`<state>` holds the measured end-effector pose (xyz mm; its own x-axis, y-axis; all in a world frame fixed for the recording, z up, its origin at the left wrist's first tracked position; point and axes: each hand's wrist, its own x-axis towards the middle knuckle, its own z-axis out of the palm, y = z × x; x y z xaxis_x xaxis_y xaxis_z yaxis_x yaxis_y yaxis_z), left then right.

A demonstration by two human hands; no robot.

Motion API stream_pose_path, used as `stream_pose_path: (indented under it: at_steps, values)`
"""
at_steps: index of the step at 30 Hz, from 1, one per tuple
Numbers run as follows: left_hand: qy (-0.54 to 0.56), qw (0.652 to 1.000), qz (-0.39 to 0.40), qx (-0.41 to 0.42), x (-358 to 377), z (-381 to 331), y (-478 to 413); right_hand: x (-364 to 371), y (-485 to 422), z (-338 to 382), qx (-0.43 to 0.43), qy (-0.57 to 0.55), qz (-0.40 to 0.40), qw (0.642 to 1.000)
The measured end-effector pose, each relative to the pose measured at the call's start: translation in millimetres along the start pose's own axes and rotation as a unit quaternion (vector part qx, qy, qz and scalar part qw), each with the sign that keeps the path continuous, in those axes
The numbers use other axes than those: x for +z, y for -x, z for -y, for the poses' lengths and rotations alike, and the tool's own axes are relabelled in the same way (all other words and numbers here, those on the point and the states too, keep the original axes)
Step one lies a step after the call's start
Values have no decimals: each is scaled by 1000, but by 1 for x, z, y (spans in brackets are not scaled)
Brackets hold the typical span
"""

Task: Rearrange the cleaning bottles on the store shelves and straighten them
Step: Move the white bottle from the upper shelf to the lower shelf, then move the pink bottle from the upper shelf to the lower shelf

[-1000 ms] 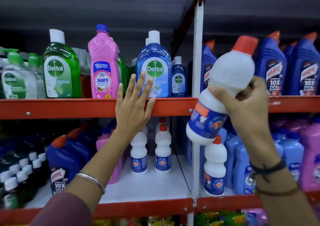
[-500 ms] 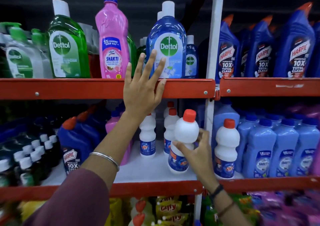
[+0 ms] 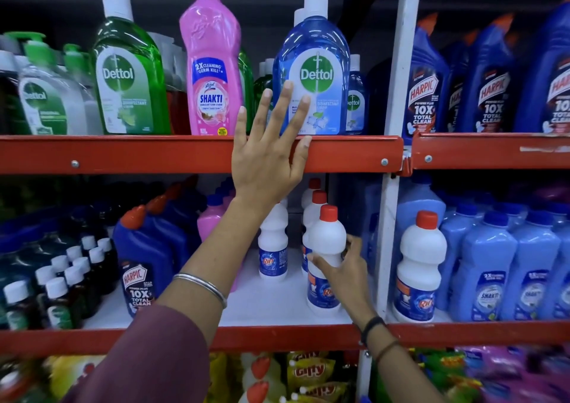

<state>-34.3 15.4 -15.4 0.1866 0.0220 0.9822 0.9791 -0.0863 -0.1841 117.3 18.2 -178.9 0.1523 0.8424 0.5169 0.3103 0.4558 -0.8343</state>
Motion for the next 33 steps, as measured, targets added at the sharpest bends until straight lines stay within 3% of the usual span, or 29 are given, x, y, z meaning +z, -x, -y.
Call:
stream_pose_path:
  at_steps: [4, 6, 8, 11, 14, 17, 20, 26, 33]
  values:
    - [-1, 1000, 4, -2, -1, -1, 0, -7, 5, -1, -3, 64, 19, 998]
    - [0, 1000, 6, -1, -1, -1, 0, -18, 12, 2, -14, 113, -7, 994]
    - [-1, 1000, 6, -2, 0, -1, 0, -35, 23, 8, -53, 118, -81, 988]
    - [-1, 1000, 9, -4, 0, -1, 1, -66, 33, 12, -137, 40, -228, 963]
    - [-4, 1000, 11, -5, -1, -2, 1, -96, 23, -5, -104, 20, -305, 947]
    - [-5, 1000, 14, -8, -1, -1, 0, -112, 11, -21, 2, 49, -226, 973]
    - [-5, 1000, 15, -7, -1, -1, 1, -116, 6, -30, 16, 68, -161, 984]
    - [1, 1000, 20, -9, -4, 1, -1, -119, 6, -28, 22, 106, -182, 977]
    - [84, 996, 20, 22, -18, 9, 2, -119, 42, 11, -34, 51, -235, 970]
